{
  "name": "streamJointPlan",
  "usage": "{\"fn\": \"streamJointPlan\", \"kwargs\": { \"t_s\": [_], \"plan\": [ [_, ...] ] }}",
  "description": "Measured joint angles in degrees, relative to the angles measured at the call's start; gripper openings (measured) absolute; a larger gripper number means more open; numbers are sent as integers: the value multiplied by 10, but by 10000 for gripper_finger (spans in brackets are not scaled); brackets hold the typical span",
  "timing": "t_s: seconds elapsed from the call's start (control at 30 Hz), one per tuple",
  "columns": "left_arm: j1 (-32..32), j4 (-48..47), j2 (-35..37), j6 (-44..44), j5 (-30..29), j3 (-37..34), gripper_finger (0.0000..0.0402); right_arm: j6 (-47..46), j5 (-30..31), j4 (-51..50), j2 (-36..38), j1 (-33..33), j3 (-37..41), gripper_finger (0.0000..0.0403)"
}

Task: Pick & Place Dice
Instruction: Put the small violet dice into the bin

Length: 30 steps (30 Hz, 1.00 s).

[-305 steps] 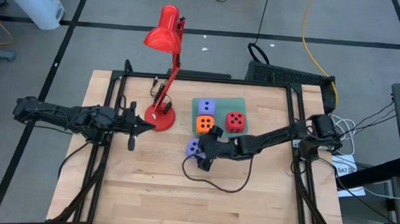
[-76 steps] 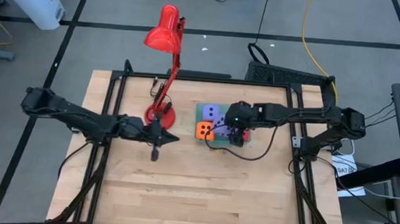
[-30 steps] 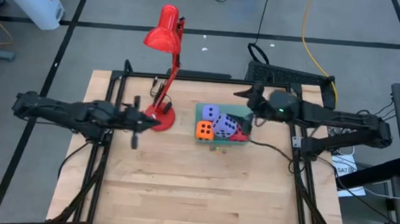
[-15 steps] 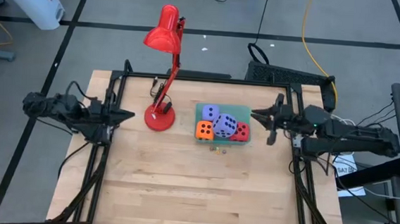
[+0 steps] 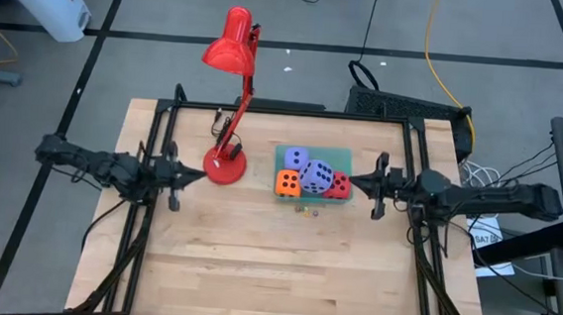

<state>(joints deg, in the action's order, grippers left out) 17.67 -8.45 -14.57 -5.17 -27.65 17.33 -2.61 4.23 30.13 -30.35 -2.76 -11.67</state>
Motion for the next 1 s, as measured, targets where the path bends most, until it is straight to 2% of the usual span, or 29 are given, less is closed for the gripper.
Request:
{"fn": "streamJointPlan", "kwargs": {
  "t_s": [0.23,0.37,0.47,0.53,0.7,0.87,1.0],
  "plan": [
    [-2,5,31,-7,-14,0,0,2,1,17,8,-6,37,2],
    [-19,-43,48,2,-33,-3,0,12,5,11,9,-8,43,1],
    [-36,-45,64,12,-48,-23,0,6,2,-6,6,-10,43,1],
    [-46,-14,77,13,-49,-45,0,5,2,-23,5,-10,43,1],
    [-63,40,92,0,-4,-108,0,11,2,-34,-1,-3,47,1],
    [-75,46,94,5,-5,-113,0,39,5,-23,-22,17,49,1],
    [-81,46,94,-3,20,-113,4,52,17,-5,-59,56,37,1]
  ]
}}
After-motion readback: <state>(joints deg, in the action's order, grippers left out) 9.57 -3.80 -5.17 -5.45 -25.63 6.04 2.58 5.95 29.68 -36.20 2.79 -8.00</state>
